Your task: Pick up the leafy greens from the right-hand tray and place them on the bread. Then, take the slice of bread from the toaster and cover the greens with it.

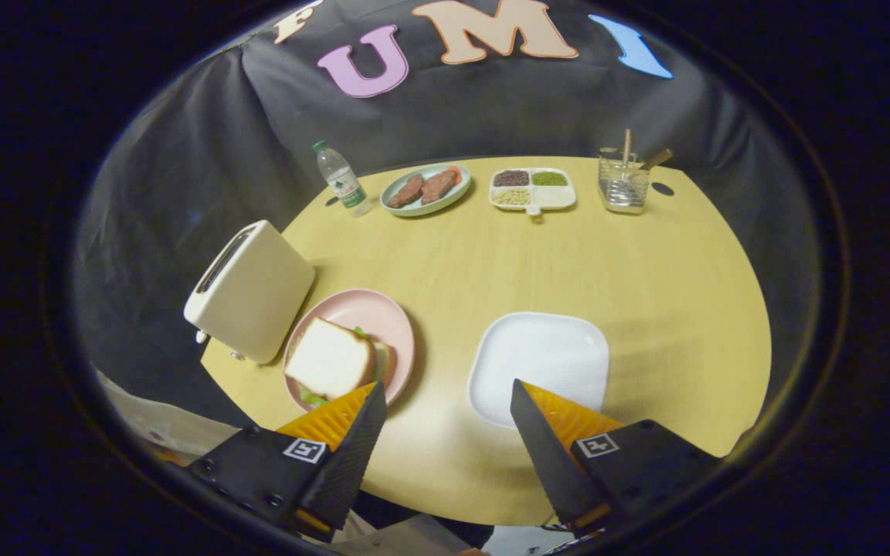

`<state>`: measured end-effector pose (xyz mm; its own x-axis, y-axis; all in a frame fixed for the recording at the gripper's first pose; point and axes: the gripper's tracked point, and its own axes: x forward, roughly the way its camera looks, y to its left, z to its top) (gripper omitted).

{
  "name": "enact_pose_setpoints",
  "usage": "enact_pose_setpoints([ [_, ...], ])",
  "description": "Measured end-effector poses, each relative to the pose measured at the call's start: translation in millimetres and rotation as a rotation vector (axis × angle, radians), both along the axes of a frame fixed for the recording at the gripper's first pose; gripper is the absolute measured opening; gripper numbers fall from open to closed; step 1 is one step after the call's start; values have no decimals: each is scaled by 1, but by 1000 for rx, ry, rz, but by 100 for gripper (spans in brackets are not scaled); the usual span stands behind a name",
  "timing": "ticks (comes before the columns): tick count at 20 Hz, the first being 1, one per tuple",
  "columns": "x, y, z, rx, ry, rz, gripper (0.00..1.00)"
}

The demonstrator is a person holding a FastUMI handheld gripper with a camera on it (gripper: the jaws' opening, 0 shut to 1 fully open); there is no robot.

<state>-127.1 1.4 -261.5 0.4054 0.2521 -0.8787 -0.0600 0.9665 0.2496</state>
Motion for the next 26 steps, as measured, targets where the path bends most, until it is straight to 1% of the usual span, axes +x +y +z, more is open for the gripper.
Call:
enact_pose_setpoints([
  [5,-12,-53,-3,-79,7,4,100],
  [8,-2,-99,2,-143,-77,-32,100],
  [11,5,-143,8,-190,-146,-96,100],
  [12,14,-154,19,-206,-205,-124,100],
  [13,27,-159,36,-223,-309,-148,100],
  [15,59,-152,94,-213,-554,-180,100],
  [16,70,-146,119,-223,-644,-182,100],
  [18,68,-142,153,-256,-758,-189,100],
  [20,72,-127,171,-235,-818,-219,100],
  [23,81,-114,188,-181,-849,-257,100],
  [26,86,-105,198,-163,-861,-258,100],
])
